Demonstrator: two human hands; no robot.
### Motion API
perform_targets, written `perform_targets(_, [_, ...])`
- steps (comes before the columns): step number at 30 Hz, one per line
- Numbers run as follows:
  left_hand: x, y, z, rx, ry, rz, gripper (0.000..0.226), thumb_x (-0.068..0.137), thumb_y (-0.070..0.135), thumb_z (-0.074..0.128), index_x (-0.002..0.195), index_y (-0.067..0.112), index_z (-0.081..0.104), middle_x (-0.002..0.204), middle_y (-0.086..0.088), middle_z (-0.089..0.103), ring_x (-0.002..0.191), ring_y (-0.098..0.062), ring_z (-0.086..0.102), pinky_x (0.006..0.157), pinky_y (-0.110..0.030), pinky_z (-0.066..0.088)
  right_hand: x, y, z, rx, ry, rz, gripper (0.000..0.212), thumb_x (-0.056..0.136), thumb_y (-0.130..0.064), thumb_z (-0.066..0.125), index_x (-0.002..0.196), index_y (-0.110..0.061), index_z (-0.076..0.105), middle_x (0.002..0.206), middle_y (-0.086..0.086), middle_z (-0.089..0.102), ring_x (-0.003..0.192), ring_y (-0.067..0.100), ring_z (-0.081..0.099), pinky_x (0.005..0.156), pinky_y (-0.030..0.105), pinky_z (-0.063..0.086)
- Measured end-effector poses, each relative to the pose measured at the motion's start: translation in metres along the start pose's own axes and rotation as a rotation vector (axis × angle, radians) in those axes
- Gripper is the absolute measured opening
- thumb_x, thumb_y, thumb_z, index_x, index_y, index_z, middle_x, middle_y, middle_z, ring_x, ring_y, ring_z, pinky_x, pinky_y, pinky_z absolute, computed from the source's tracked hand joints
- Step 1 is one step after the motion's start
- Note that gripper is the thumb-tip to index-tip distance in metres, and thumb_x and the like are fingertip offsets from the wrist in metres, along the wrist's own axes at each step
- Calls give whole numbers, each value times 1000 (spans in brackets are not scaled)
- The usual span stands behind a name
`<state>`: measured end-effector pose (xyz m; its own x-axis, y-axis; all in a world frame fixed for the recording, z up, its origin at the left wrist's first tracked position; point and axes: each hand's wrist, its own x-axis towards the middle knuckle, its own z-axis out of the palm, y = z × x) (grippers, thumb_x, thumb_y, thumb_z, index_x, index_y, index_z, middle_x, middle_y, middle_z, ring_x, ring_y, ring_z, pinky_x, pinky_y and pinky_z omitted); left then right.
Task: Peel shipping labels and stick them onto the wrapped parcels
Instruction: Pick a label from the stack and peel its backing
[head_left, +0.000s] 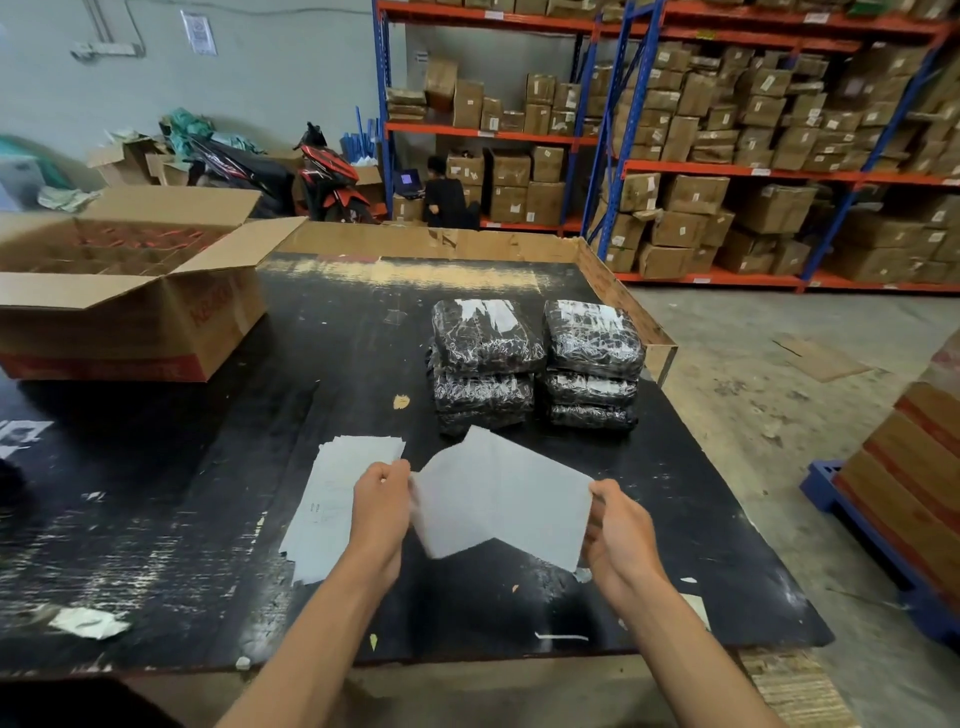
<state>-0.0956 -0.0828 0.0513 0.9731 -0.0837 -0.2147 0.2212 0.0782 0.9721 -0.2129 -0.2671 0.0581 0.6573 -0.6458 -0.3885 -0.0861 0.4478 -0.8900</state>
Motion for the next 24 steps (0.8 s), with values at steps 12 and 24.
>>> perform_targets(12, [83, 5, -16, -124, 197, -19, 24, 98, 4, 39, 116, 19, 42, 115, -11, 50, 99, -24, 52, 77, -34, 46, 47, -3, -27, -115, 293, -156, 15, 101, -13, 50, 102, -2, 60, 73, 6, 53, 62, 17, 46, 56, 32, 39])
perform_targets(24, [176, 14, 5, -1, 561, -34, 15, 79, 5, 74, 82, 20, 73, 95, -6, 72, 83, -25, 67, 78, -34, 59, 81, -9, 24, -444, -147, -231, 18, 104, -27, 49, 95, -18, 62, 77, 14, 69, 68, 23, 59, 63, 38, 46])
